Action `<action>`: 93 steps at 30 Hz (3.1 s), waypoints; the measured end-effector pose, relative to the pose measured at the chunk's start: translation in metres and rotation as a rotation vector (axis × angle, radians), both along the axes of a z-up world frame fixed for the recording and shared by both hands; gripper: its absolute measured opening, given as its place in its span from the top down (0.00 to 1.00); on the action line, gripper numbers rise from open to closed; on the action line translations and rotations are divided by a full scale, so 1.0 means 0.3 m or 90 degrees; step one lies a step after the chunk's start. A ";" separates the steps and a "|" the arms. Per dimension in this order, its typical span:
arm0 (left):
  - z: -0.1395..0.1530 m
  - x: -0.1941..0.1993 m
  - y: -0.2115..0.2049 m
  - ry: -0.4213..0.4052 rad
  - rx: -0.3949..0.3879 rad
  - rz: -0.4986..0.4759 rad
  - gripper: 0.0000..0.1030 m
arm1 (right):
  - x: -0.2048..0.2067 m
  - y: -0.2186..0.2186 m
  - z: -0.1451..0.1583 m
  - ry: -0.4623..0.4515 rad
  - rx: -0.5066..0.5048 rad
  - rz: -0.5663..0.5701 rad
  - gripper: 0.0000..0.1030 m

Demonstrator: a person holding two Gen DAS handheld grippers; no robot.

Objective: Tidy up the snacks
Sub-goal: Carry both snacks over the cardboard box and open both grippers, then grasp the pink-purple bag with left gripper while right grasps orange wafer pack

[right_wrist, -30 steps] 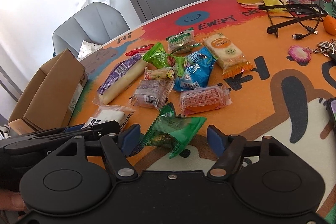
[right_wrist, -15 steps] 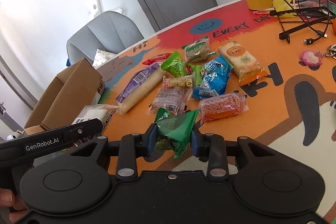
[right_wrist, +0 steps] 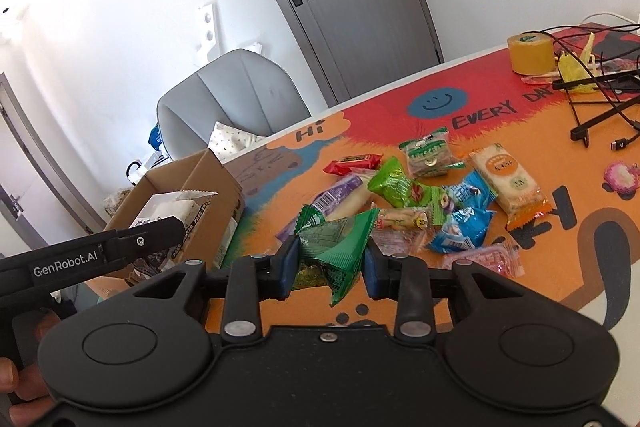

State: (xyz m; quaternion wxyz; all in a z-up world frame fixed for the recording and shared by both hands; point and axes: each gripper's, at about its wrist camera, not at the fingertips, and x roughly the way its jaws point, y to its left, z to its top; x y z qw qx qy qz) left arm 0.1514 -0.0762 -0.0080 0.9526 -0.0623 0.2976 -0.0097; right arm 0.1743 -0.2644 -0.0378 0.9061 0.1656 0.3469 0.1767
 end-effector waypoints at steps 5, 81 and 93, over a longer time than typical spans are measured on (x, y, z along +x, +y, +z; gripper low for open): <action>0.035 -0.002 0.040 -0.016 -0.001 0.004 0.56 | 0.011 0.047 0.039 -0.022 0.006 0.007 0.67; 0.051 0.012 0.118 0.003 -0.021 0.033 0.16 | -0.020 0.067 0.104 -0.030 -0.039 -0.037 0.19; 0.010 0.046 -0.039 0.018 -0.014 -0.013 0.16 | -0.039 -0.091 0.054 -0.012 -0.038 -0.092 0.19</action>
